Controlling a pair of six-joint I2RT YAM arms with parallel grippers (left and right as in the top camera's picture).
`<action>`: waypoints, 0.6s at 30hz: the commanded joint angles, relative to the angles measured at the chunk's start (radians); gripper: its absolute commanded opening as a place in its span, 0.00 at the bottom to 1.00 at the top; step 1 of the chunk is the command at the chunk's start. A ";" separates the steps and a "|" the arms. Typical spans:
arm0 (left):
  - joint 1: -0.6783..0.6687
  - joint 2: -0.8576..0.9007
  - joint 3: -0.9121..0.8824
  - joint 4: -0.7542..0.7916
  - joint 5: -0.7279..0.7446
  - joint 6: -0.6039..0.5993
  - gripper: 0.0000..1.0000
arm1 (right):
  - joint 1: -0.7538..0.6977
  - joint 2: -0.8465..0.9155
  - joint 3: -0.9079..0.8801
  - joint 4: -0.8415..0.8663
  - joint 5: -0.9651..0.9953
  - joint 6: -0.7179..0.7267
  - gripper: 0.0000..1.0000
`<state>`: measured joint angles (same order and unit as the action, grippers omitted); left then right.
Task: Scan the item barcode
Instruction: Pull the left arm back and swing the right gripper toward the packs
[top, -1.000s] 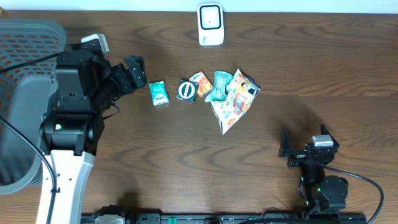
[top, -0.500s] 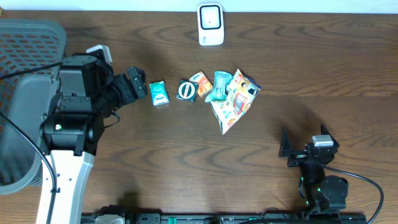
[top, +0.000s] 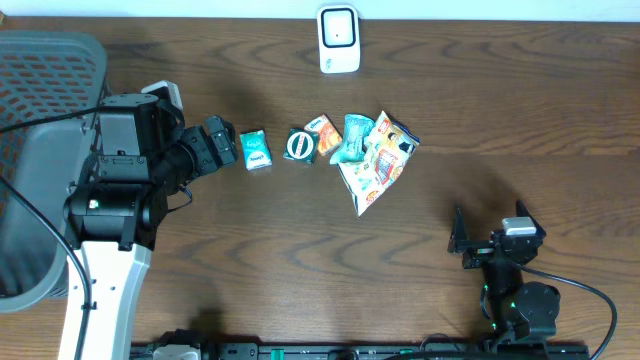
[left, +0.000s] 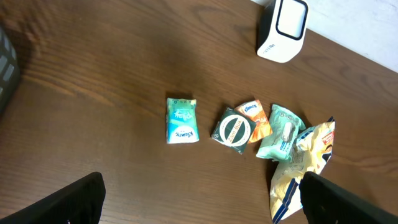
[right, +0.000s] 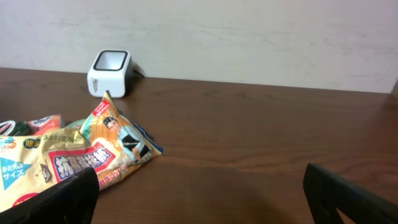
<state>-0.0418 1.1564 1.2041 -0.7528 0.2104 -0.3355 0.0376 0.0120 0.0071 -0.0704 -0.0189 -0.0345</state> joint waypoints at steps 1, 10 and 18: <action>0.004 0.000 0.015 -0.002 -0.006 0.017 0.98 | -0.004 -0.006 -0.002 -0.005 0.020 -0.008 0.99; 0.004 0.000 0.015 -0.002 -0.006 0.017 0.98 | -0.004 -0.006 -0.002 0.117 -0.071 0.032 0.99; 0.004 0.000 0.015 -0.002 -0.006 0.017 0.98 | -0.004 -0.006 -0.002 0.418 -0.148 0.246 0.99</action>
<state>-0.0418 1.1564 1.2041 -0.7536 0.2100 -0.3355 0.0376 0.0139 0.0059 0.2466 -0.1310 0.0528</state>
